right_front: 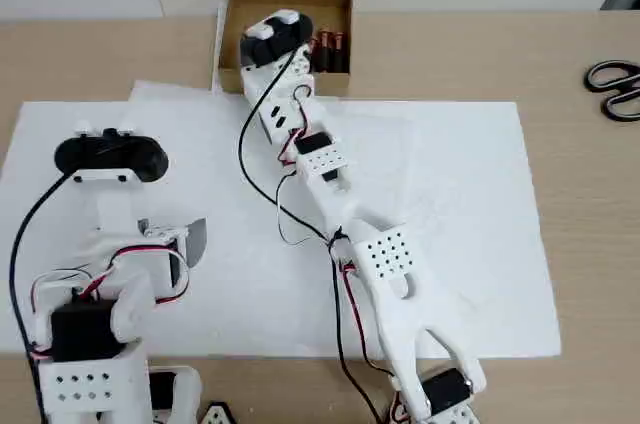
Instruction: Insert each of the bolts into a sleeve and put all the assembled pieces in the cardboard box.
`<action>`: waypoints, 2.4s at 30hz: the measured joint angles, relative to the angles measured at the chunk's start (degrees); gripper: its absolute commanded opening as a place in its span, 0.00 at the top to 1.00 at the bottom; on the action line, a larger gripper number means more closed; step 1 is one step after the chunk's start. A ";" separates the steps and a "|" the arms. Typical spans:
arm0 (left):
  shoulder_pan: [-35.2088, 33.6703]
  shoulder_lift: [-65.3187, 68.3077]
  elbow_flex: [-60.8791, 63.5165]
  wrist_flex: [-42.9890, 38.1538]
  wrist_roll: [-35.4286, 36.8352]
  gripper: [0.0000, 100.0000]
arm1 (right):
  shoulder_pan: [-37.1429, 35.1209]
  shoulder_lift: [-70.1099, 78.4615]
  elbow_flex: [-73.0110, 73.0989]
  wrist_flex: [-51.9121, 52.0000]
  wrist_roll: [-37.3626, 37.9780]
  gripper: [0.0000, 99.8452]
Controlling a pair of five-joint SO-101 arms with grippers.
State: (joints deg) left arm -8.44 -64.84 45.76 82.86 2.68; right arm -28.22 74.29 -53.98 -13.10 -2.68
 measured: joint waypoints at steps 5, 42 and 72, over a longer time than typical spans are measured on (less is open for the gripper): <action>0.00 0.00 0.00 0.00 0.00 0.76 | -0.70 3.16 -0.88 0.00 0.00 0.96; 0.00 0.00 0.18 -0.09 0.00 0.76 | 9.93 3.52 -39.74 31.21 4.22 0.82; 0.00 -19.08 -20.92 13.27 0.00 0.76 | 12.04 -71.12 -39.65 109.45 4.22 0.82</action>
State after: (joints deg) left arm -8.44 -83.91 24.84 96.13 2.68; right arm -16.18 3.16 -93.63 96.35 1.54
